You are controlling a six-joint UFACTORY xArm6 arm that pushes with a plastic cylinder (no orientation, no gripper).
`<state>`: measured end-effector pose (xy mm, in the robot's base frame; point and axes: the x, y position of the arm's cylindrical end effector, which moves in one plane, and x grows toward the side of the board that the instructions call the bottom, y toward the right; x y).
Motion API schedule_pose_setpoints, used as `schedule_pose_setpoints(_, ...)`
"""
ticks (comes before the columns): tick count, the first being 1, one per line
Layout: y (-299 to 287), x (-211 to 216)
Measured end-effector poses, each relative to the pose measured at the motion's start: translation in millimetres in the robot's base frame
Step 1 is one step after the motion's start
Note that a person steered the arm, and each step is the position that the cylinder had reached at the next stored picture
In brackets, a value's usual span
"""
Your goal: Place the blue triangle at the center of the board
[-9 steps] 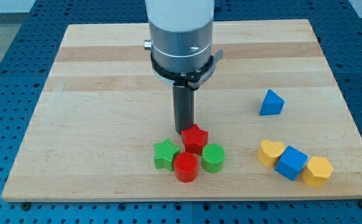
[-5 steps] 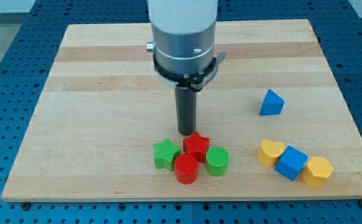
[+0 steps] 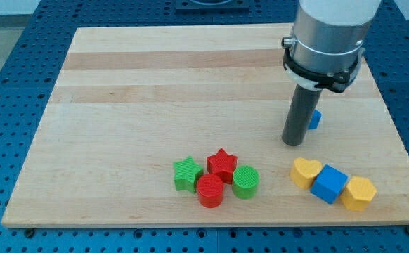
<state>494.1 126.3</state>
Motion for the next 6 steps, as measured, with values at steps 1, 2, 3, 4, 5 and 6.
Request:
schedule_pose_setpoints(1,19,0)
schedule_pose_setpoints(2,43,-4)
schedule_pose_setpoints(3,51,-23)
schedule_pose_setpoints(4,37,-38)
schedule_pose_setpoints(5,10,-38)
schedule_pose_setpoints(6,-12,-58)
